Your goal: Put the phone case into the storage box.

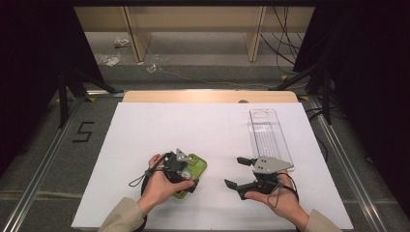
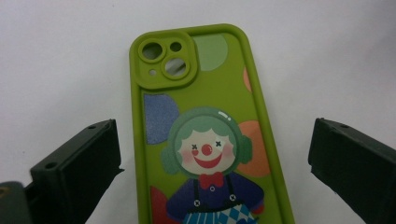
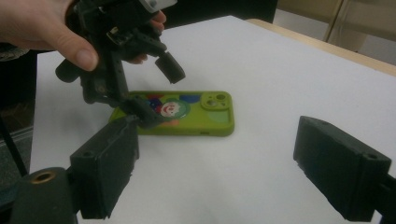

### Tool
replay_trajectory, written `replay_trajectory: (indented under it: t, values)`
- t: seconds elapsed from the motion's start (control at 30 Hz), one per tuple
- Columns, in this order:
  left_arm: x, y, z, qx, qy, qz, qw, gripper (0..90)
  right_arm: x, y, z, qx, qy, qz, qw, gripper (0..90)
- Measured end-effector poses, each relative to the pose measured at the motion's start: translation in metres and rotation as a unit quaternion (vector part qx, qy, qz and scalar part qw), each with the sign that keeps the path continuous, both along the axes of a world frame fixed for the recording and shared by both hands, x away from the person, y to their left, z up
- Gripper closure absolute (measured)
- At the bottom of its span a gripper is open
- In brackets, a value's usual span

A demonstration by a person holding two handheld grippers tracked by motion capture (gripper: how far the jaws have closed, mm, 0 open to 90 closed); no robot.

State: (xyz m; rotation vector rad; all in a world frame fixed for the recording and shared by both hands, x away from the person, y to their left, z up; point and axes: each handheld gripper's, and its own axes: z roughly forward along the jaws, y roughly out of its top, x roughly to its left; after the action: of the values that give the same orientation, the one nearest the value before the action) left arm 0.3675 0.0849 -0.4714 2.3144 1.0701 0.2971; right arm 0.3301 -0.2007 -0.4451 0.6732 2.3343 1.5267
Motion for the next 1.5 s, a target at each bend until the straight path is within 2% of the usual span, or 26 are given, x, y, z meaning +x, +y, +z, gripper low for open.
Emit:
replay_trajectory:
  t: [0.33,0.83,1.03,1.3,1.5]
  values:
    - [0.009,-0.006,-0.004,0.027,0.024,-0.001,0.9993,2.5,0.0,0.001,-0.001,0.0,0.0,0.001,1.0,15.4]
    - [0.015,-0.01,-0.007,0.055,0.039,-0.001,0.9977,2.6,0.0,0.002,-0.001,0.0,0.002,0.004,1.0,15.4]
    - [0.017,-0.011,-0.009,0.06,0.045,-0.001,0.9972,3.1,0.0,0.002,-0.001,-0.001,0.002,0.006,1.0,15.4]
    - [0.021,-0.01,-0.011,0.054,0.057,0.001,0.9969,1.7,-0.001,0.002,-0.001,0.0,0.003,0.008,1.0,15.4]
    - [0.023,-0.011,-0.01,0.06,0.064,0.001,0.9961,0.8,-0.001,0.003,-0.001,0.0,0.002,0.008,1.0,15.4]
